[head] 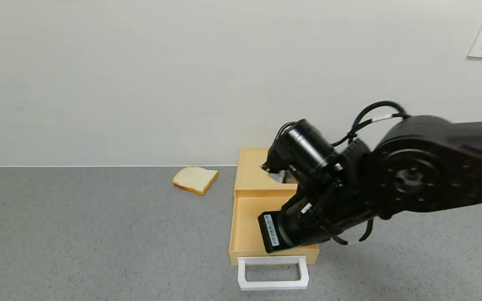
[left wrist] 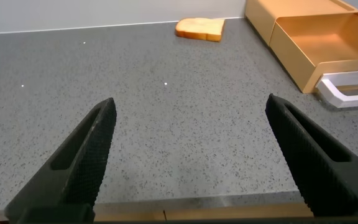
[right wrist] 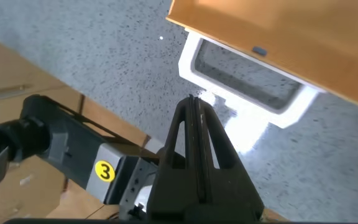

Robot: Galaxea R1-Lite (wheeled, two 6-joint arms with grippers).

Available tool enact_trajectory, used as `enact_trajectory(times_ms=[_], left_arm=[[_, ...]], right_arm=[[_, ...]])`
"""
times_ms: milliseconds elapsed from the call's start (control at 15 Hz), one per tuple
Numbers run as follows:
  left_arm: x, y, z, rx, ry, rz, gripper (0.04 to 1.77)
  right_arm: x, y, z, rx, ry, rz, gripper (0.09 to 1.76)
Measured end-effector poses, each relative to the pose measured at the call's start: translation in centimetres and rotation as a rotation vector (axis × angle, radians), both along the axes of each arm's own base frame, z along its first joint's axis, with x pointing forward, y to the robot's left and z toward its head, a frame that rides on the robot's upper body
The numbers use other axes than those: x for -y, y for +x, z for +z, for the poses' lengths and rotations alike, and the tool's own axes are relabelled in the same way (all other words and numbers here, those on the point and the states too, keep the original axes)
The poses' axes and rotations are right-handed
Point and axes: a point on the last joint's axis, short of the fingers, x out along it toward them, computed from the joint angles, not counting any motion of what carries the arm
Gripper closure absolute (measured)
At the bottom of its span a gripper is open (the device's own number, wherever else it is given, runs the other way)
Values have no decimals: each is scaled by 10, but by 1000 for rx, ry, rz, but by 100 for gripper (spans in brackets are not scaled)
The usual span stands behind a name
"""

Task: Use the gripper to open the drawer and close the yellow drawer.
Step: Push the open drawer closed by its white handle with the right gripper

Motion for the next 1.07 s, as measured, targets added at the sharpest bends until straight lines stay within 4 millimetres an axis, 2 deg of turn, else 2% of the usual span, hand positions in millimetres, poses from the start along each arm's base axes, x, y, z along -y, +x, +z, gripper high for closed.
enact_trajectory(times_ms=[133, 267, 600, 867, 1067], left_arm=[[0, 0, 0, 0, 0, 0, 8], [0, 0, 0, 0, 0, 0, 8], [0, 0, 0, 0, 0, 0, 8], [0, 0, 0, 0, 0, 0, 8], [0, 0, 0, 0, 0, 0, 8]], right_arm=[[28, -11, 21, 67, 29, 7, 173], [53, -19, 32, 135, 77, -4, 173], [106, -36, 31, 267, 165, -61, 173], [130, -59, 21, 285, 169, -85, 173], [136, -65, 19, 312, 192, -89, 173]])
